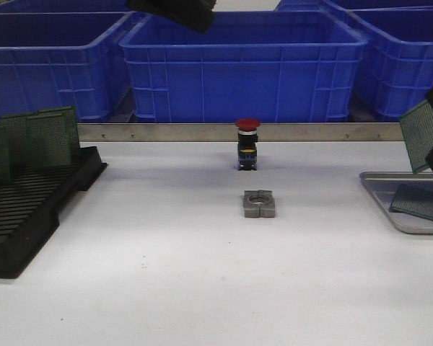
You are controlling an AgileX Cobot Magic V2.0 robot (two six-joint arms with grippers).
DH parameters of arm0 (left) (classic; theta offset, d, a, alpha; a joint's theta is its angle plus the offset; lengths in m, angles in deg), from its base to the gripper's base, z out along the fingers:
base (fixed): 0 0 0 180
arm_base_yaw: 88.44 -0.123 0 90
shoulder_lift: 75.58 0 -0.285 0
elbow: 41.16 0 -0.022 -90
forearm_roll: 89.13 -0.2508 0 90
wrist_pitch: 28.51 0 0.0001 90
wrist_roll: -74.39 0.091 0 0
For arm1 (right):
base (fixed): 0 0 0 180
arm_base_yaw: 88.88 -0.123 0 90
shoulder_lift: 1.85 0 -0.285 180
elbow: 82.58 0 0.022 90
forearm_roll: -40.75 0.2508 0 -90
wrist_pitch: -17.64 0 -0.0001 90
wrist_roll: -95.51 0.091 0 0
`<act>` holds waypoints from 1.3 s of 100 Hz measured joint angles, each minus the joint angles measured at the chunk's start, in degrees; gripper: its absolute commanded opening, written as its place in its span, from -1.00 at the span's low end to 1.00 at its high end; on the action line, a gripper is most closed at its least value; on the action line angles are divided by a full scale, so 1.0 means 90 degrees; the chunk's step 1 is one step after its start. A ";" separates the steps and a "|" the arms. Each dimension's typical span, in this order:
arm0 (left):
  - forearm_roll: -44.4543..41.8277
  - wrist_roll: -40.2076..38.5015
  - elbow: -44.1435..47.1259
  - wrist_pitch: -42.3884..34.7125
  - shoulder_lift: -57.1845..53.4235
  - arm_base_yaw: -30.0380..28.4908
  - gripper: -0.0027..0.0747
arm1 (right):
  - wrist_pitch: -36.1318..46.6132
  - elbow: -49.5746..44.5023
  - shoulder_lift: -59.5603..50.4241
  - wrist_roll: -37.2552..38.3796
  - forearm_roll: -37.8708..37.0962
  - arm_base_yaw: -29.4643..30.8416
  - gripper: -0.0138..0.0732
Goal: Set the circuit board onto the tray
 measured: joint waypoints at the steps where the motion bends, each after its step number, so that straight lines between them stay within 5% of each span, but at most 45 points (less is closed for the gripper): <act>1: 0.0000 0.0000 0.0000 0.0000 0.0000 0.0000 0.45 | 0.0000 0.0000 0.0031 0.0000 0.0011 0.0014 -0.84; 32: 0.0000 0.0000 0.0000 0.0000 0.0000 0.0000 0.45 | 0.0164 0.0000 0.0421 0.0000 0.0011 0.0187 -0.73; 60: 0.0000 0.0000 0.0000 0.0000 0.0000 0.0000 0.45 | 0.0287 0.0010 0.0431 0.0000 -0.0070 0.0187 0.41; 70: 0.0000 0.0000 0.0000 0.0000 0.0000 0.0000 0.44 | 0.0292 0.0010 0.0431 0.0000 -0.0093 0.0187 0.59; 92: 0.0000 -0.0143 -0.0014 0.0000 0.0000 0.0000 0.17 | 0.0292 0.0010 0.0187 0.0000 -0.0241 0.0187 0.38; 99: -0.0077 -0.0417 -0.0068 0.0000 -0.0009 0.0000 -0.13 | 0.0292 0.0010 -0.0022 0.0000 -0.0279 0.0187 0.11; 112: -0.0479 -0.1264 -0.0253 0.0000 -0.0009 0.0000 -0.99 | 0.0267 0.0010 -0.0495 -0.0014 -0.0303 0.0187 -0.62; 118: -0.0707 -0.1690 -0.0280 0.0000 -0.0038 0.0000 -0.98 | 0.0243 0.0010 -0.0755 -0.0014 -0.0303 0.0187 -0.97; 130: -0.1139 -0.2260 -0.0294 0.0024 -0.0157 0.0000 -0.98 | 0.0170 0.0010 -0.1266 -0.0036 -0.0303 0.0187 -0.93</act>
